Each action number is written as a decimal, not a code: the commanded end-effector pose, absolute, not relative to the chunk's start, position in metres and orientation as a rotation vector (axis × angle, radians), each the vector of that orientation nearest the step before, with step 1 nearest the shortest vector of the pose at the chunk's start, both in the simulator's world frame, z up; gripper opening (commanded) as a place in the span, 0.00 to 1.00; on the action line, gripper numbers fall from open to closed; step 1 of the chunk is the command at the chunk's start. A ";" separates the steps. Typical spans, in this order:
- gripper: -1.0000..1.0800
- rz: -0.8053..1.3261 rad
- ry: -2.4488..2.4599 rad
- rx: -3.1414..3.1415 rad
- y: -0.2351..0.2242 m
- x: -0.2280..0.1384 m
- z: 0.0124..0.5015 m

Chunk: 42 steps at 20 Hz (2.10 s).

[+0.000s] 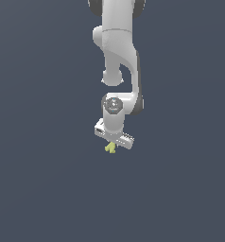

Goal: Pick up the object and move it to a goal position.

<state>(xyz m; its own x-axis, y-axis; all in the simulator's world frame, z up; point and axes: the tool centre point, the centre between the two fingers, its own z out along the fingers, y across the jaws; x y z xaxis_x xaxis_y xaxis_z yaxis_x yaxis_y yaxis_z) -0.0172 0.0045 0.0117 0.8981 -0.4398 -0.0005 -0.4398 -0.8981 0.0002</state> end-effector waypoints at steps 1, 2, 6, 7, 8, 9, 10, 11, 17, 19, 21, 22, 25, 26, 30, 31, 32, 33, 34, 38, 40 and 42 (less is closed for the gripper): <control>0.00 0.000 -0.709 3.061 0.004 -0.017 0.012; 0.00 0.000 -0.709 3.061 0.004 -0.017 0.012; 0.00 0.000 -0.709 3.061 0.004 -0.017 0.012; 0.00 0.000 -0.709 3.061 0.005 -0.017 0.012; 0.00 0.000 -0.709 3.061 0.005 -0.017 0.012; 0.00 0.000 -0.709 3.061 0.005 -0.018 0.012; 0.00 0.000 -0.709 3.061 0.005 -0.018 0.012; 0.00 0.000 -0.709 3.061 0.006 -0.020 0.012; 0.00 0.000 -0.709 3.061 0.015 -0.034 0.014; 0.00 0.000 -0.709 3.061 0.020 -0.041 0.016; 0.00 0.000 -0.709 3.061 0.025 -0.050 0.017; 0.00 0.000 -0.709 3.061 0.029 -0.056 0.018; 0.00 0.000 -0.709 3.061 0.040 -0.074 0.021; 0.00 0.000 -0.709 3.061 0.045 -0.081 0.022; 0.00 0.000 -0.709 3.061 0.061 -0.106 0.027; 0.00 0.000 -0.709 3.061 0.065 -0.112 0.028; 0.00 0.000 -0.709 3.061 0.069 -0.117 0.029; 0.00 0.000 -0.709 3.061 0.072 -0.122 0.029; 0.00 0.000 -0.709 3.061 0.075 -0.127 0.030; 0.00 0.000 -0.709 3.061 0.085 -0.141 0.033; 0.00 0.000 -0.709 3.061 0.089 -0.146 0.034; 0.00 0.000 -0.709 3.061 0.091 -0.149 0.034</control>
<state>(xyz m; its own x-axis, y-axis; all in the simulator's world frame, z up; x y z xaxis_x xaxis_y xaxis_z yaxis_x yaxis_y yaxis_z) -0.1462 0.0893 0.0336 0.8985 -0.4390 -0.0003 -0.4390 -0.8985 0.0000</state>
